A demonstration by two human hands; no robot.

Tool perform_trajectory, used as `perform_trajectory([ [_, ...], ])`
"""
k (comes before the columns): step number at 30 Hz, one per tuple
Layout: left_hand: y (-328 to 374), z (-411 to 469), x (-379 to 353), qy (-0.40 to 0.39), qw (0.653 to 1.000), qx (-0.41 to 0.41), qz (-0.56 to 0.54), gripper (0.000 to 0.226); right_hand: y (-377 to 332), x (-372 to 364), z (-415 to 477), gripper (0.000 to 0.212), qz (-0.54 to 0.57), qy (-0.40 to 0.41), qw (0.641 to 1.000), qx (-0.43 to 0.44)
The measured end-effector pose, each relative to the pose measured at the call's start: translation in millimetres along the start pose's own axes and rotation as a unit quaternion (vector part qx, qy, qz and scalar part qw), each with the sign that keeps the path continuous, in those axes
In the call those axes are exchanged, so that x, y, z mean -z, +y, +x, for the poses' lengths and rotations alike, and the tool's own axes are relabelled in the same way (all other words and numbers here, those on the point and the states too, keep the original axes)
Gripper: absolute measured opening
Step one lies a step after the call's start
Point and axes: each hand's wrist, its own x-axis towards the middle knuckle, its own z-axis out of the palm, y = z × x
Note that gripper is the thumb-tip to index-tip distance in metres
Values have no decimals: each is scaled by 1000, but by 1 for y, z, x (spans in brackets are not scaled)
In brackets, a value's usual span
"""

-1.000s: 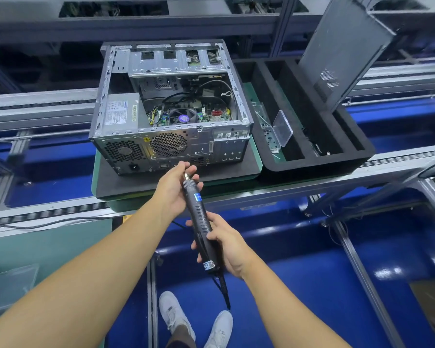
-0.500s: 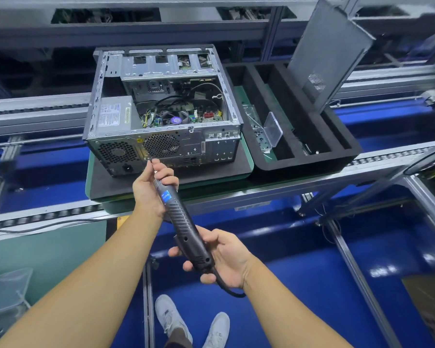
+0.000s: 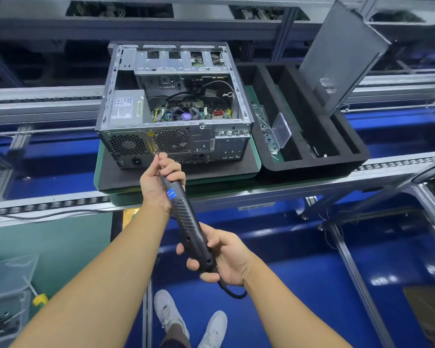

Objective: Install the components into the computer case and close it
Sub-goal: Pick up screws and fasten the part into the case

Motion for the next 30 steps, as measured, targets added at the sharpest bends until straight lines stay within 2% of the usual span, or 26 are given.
perform_trajectory([
  [3,-3,4,-6,40,997,-18,58,20,-1,-1,0,65,-12,44,999,-5],
  [5,-7,8,-9,79,987,-41,137,22,-3,-3,5,62,-100,127,987,7],
  [6,-9,9,-10,101,977,-54,182,23,-3,-4,8,62,-188,186,964,15],
  [8,-15,11,-9,135,953,-82,257,23,-3,-7,14,58,-372,290,881,30],
  [9,-17,12,-8,147,944,-94,279,22,-2,-8,17,57,-426,310,849,41],
  [11,-18,13,-7,162,933,-111,302,16,0,-8,22,55,-472,318,820,59],
  [13,-17,14,-6,166,930,-115,306,13,0,-9,25,46,-468,317,823,60],
  [16,-16,12,-5,164,930,-108,311,13,-1,-9,24,46,-431,311,846,47],
  [24,-20,7,1,185,936,-76,291,10,-2,-7,19,42,-413,309,856,36],
  [30,-19,6,-5,172,933,-66,309,12,5,-7,23,40,-377,318,867,64],
])
